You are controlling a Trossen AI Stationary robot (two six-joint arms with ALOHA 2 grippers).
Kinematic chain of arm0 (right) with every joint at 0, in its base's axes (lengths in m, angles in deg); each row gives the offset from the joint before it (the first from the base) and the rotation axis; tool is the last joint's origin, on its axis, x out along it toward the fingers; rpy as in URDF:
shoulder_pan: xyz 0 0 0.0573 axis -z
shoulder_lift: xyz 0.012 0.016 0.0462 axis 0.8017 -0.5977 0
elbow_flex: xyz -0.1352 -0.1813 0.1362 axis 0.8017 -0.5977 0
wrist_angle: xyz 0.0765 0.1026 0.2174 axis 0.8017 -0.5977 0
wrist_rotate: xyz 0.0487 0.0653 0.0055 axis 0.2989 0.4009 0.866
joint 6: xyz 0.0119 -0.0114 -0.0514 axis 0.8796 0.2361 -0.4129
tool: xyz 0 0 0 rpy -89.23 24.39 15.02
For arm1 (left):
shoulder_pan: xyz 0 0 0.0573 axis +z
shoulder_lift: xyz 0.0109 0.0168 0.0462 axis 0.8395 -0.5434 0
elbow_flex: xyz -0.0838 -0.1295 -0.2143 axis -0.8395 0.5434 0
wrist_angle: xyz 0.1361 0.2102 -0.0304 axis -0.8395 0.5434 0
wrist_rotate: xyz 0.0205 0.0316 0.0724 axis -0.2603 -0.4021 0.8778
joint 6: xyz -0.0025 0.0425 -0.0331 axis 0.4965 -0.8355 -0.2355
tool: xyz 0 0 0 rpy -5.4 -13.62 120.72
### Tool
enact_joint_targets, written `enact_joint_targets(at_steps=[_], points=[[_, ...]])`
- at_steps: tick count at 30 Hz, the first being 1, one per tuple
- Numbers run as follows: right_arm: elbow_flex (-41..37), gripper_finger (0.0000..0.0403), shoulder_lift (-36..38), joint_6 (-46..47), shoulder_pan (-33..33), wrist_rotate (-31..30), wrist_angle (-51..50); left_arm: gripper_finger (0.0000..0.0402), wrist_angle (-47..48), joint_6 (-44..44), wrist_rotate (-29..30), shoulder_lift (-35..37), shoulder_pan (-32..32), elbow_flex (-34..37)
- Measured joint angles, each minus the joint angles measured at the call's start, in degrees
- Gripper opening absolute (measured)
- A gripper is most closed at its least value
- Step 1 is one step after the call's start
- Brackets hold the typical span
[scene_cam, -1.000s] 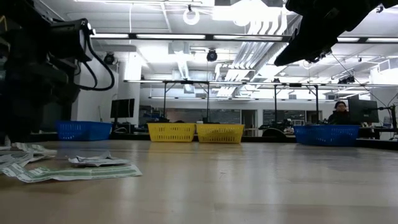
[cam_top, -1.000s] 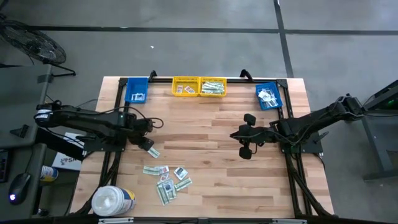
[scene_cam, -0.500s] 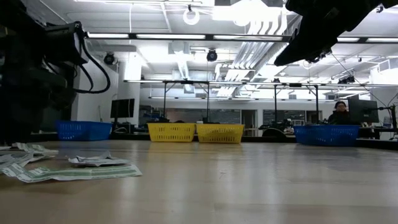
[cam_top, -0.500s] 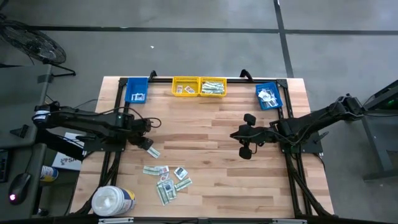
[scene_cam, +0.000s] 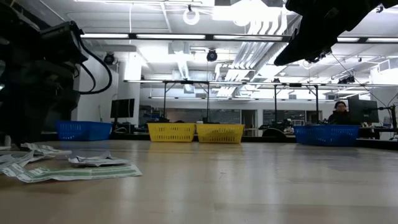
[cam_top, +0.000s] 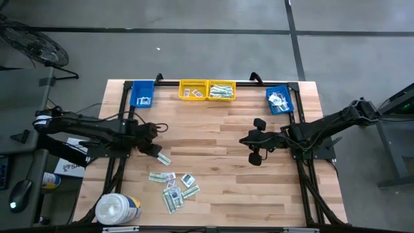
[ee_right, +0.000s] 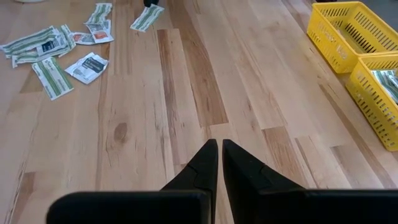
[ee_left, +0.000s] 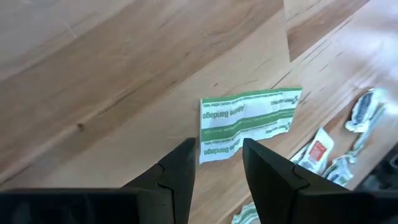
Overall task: Pick & Place First Aid Supplies
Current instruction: Put the green bandage pack into the right yellow bin
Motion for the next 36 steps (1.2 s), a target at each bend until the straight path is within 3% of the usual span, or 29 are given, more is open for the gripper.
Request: enact_joint_targets(at_steps=[15, 19, 26, 36], points=[[0.0, 0.0016, 0.0, -0.04, -0.01, 0.04, -0.17, 0.0133, -6.49, 2.18, -0.05, -0.08, -0.09, 1.89], [0.0, 0.0016, 0.0, 0.02, -0.02, 0.04, -0.19, 0.0102, -6.4, 2.16, 0.53, -0.08, -0.09, 1.89], [0.0, 0.0016, 0.0, -0.02, -0.02, 0.07, -0.2, 0.0008, -6.38, 0.88, 2.1, -0.13, -0.09, 1.89], [0.0, 0.0016, 0.0, -0.04, -0.01, 0.07, -0.26, 0.0001, -8.48, -2.08, 1.92, 0.05, -0.09, -0.44]])
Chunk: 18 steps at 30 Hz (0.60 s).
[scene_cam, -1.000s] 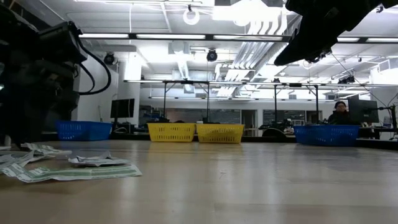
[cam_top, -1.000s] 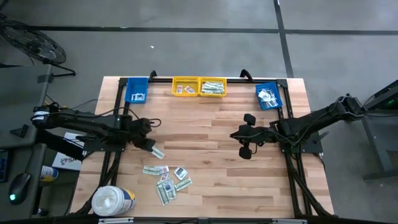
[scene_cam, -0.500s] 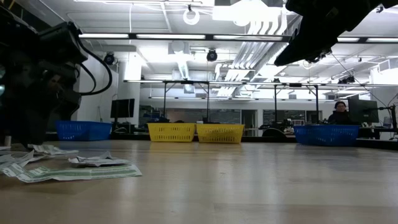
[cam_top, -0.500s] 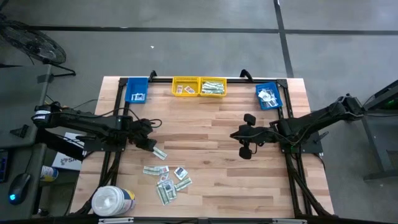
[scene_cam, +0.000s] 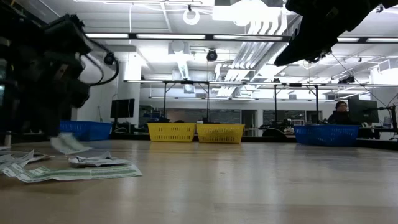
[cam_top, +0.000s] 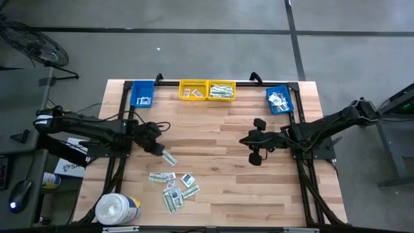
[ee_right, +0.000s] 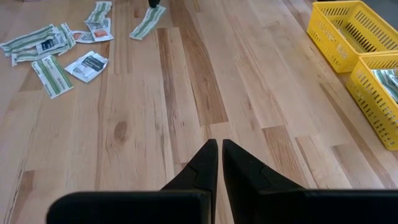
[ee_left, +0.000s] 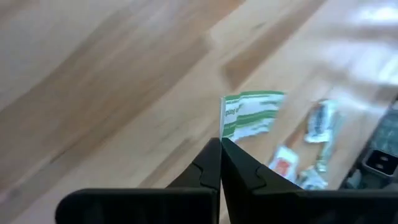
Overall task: Pick & Place First Aid Supplies
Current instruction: Put the green bandage pack into the right yellow bin
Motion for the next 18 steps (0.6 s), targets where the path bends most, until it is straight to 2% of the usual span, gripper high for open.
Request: enact_joint_targets(at_steps=[5, 10, 18], points=[[0.0, 0.0016, 0.0, 0.0, 0.0, -0.01, -0.04, 0.0001, 0.05, -6.95, 4.76, 0.0, 0.0, -5.66], [0.0, 0.0016, 0.0, -0.02, -0.01, -0.12, -0.04, 0.0001, -2.74, -16.05, 14.01, 0.0, 0.0, -11.51], [0.0, 0.0016, 0.0, -0.47, 0.02, -1.34, 0.0, 0.0, -19.05, -31.59, 26.6, -3.79, 0.53, -17.64]])
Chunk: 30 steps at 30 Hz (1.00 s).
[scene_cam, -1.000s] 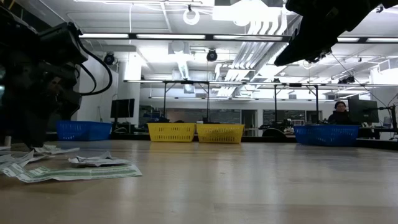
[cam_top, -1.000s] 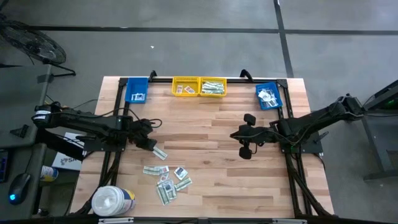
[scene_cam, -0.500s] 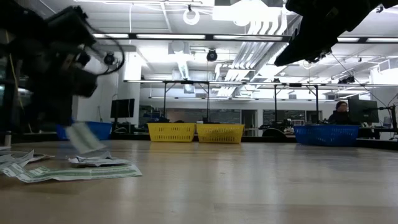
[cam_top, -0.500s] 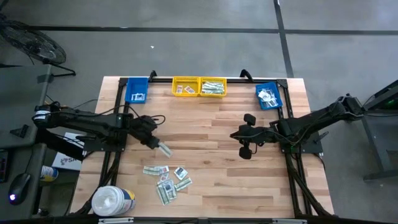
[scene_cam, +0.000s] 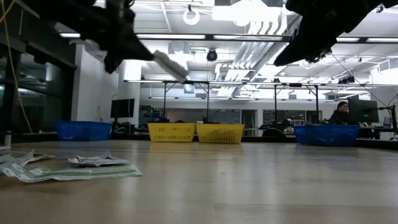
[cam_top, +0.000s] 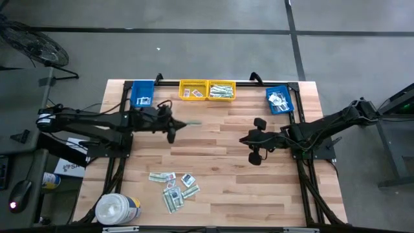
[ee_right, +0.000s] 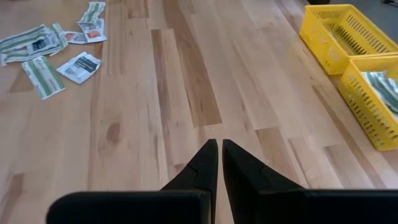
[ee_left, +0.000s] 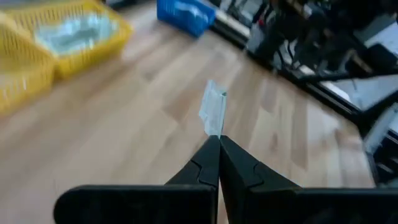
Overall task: Pick & Place First Aid Supplies
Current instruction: Put the green bandage pack into the right yellow bin
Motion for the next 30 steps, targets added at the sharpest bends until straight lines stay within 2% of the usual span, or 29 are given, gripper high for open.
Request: enact_joint_targets(at_steps=[7, 14, 21, 30], points=[[0.0, 0.0016, 0.0, -0.02, 0.0, -0.42, 0.03, 0.0, -10.85, -6.82, -1.79, -10.85, 6.41, -4.62], [0.0, 0.0016, 0.0, -0.02, -0.02, -0.4, 0.01, 0.0, -22.67, -6.51, -11.14, -24.31, 14.73, -9.94], [0.0, 0.0016, 0.0, -0.02, -0.02, -0.4, -0.2, 0.0, -23.1, -3.67, -16.03, -37.88, 20.71, -19.83], [0.0, 0.0016, 0.0, -0.02, -0.02, -0.18, -0.36, 0.0, -20.65, 9.55, -18.54, -49.9, 25.08, -32.57]])
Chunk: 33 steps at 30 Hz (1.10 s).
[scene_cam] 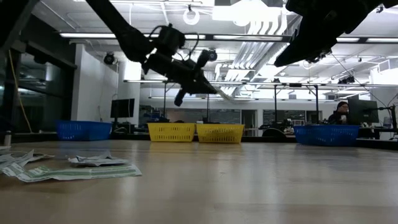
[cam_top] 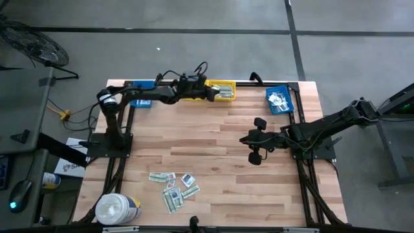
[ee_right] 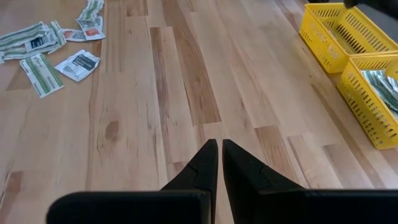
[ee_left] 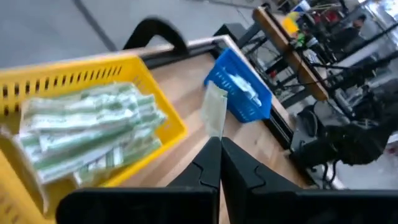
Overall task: Pick & Place First Aid Supplies
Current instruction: Put the green bandage pack into the right yellow bin
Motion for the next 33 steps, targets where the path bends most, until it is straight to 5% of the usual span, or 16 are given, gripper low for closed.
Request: enact_joint_targets(at_steps=[12, 26, 33], points=[[0.0, 0.0016, 0.0, 0.18, -0.26, -0.03, -0.28, 0.0, 4.93, 12.48, 1.26, -4.86, 6.0, -3.0], [0.0, 0.0016, 0.0, 0.32, -0.26, 0.0, -0.23, 0.0003, 5.76, 13.94, -5.47, -5.08, 7.05, -2.96], [0.0, 0.0016, 0.0, 0.8, -0.26, 0.0, -0.23, 0.0063, 5.62, 11.03, -6.26, -5.08, 6.61, -2.96]])
